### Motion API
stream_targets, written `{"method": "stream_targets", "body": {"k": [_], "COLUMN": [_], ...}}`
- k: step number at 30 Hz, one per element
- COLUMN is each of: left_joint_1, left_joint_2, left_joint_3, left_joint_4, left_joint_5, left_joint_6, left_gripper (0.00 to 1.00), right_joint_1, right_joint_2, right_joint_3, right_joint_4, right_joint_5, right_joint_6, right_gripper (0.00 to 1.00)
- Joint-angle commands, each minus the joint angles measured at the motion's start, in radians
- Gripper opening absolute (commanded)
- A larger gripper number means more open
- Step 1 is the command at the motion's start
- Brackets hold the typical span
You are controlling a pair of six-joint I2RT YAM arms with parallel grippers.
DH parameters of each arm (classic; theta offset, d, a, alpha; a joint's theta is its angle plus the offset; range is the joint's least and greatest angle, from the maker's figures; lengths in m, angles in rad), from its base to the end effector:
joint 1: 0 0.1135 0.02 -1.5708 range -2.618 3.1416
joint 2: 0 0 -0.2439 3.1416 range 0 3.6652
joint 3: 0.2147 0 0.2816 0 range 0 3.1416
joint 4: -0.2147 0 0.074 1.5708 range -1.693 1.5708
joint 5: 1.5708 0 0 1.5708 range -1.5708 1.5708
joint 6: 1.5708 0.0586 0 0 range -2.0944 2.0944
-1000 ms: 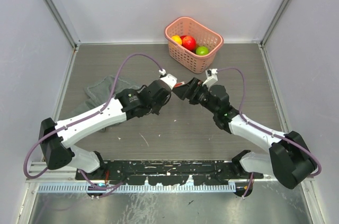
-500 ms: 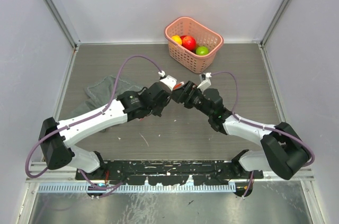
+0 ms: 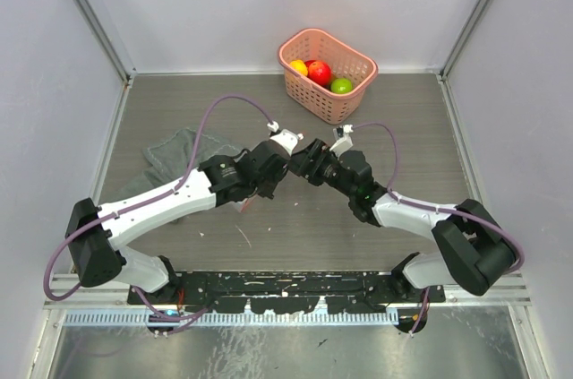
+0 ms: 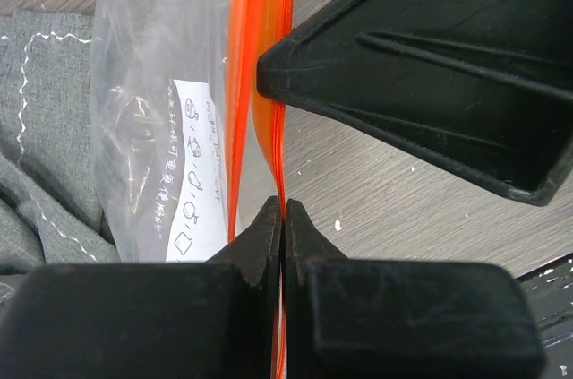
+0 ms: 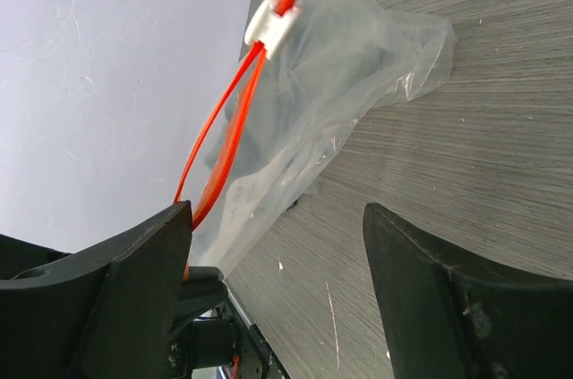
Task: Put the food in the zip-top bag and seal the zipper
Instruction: Open the zipper of the food storage bag at the center of the board.
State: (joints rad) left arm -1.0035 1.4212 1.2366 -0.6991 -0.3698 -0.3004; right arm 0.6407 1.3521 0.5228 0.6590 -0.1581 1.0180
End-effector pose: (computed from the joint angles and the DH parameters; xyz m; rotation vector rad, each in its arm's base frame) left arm 0.2042 -0.2810 0.2637 0.6691 2.2860 -0.1625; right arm 0.2567 0.2029 0.1669 0.2364 1.9279 1.3082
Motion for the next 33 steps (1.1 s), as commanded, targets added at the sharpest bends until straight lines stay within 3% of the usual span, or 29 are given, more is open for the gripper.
{"method": "stream_targets", "body": {"k": [1, 8, 20, 33], "left_joint_1": [-0.006, -0.006, -0.006, -0.005], "left_joint_2": [-0.015, -0.04, -0.039, -0.045], "left_joint_3": [-0.003, -0.015, -0.027, -0.035], "left_joint_4": [0.055, 0.074, 0.082, 0.095], "left_joint_5": [0.002, 0.019, 0.016, 0.023], "left_joint_6": [-0.018, -0.019, -0.018, -0.015], "left_gripper": [0.0, 0.0, 0.0, 0.0], "right_joint_1": [0.007, 0.006, 0.01, 0.011], "right_joint_2": [-0.036, -0.103, -0.062, -0.083], "right_joint_3": [0.018, 0.014, 0.004, -0.036], "right_joint_4": [0.067, -0.042, 0.027, -0.004], "right_joint_5": [0.002, 0.041, -0.014, -0.042], "right_joint_6": [0.0, -0.056, -0.03, -0.056], "right_gripper": [0.83, 0.86, 0.83, 0.8]}}
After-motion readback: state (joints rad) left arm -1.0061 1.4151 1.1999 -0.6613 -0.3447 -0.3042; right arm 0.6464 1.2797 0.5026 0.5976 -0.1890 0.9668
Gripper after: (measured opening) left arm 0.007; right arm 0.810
